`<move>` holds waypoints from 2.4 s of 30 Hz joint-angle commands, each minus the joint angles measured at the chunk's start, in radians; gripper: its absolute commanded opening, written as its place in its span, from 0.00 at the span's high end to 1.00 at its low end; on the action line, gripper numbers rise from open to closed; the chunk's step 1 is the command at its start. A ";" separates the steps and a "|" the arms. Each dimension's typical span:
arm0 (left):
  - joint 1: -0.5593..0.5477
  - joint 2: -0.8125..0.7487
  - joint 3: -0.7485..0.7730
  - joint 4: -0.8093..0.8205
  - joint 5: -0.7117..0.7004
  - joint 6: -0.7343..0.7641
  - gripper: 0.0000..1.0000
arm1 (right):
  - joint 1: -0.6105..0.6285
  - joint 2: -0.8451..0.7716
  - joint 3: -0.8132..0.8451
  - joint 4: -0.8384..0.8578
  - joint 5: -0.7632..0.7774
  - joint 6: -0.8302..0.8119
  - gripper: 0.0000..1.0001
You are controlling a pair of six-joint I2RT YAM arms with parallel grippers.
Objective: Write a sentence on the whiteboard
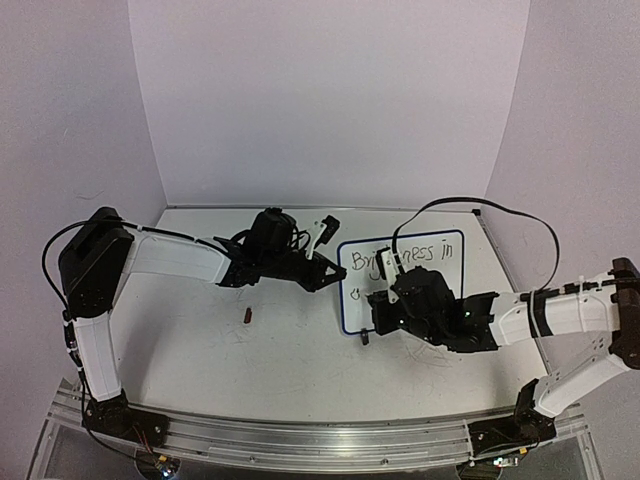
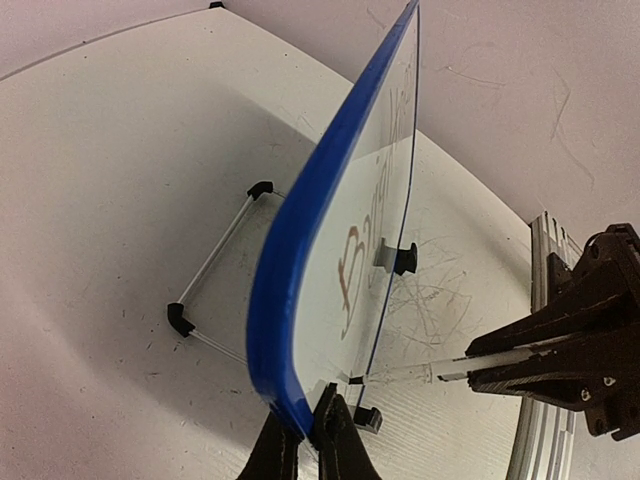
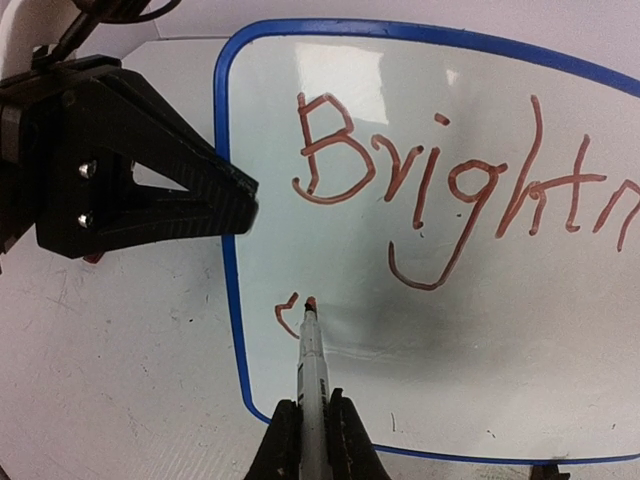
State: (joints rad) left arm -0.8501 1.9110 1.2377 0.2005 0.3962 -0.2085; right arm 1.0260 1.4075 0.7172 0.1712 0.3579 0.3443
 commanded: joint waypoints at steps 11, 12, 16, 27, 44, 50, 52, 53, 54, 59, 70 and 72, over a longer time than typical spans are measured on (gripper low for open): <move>0.005 -0.005 -0.030 -0.135 -0.119 0.073 1.00 | 0.011 -0.021 -0.054 -0.032 -0.030 0.056 1.00; 0.005 -0.004 -0.030 -0.135 -0.118 0.074 1.00 | 0.014 -0.017 -0.053 -0.031 -0.033 0.056 1.00; 0.005 -0.005 -0.030 -0.135 -0.119 0.074 1.00 | 0.024 0.005 -0.049 -0.020 -0.043 0.059 1.00; 0.005 -0.010 -0.033 -0.135 -0.123 0.075 1.00 | 0.030 0.075 0.027 0.052 -0.034 0.041 1.00; 0.004 -0.014 -0.036 -0.142 -0.129 0.080 1.00 | -0.016 -0.115 -0.037 0.020 0.001 0.032 1.00; 0.003 -0.007 -0.034 -0.143 -0.125 0.075 1.00 | -0.027 -0.099 -0.029 0.037 -0.013 0.008 1.00; 0.003 -0.004 -0.031 -0.143 -0.123 0.076 1.00 | -0.029 -0.096 -0.025 0.046 -0.018 0.005 1.00; 0.003 -0.004 -0.029 -0.143 -0.122 0.078 1.00 | -0.029 -0.092 -0.024 0.048 -0.019 0.004 1.00; 0.003 -0.003 -0.028 -0.143 -0.122 0.079 1.00 | -0.029 -0.087 -0.021 0.050 -0.018 0.003 1.00; 0.003 -0.004 -0.023 -0.144 -0.122 0.081 1.00 | -0.031 -0.063 -0.009 0.060 -0.018 -0.002 1.00; 0.003 -0.006 -0.022 -0.144 -0.120 0.080 1.00 | -0.040 -0.044 -0.022 0.053 -0.018 0.014 1.00; 0.003 -0.007 -0.021 -0.145 -0.121 0.080 1.00 | -0.040 -0.043 -0.030 0.049 -0.025 0.020 1.00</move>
State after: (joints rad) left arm -0.8547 1.8969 1.2343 0.1806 0.3889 -0.1997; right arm 0.9932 1.3533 0.6693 0.1974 0.3263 0.3533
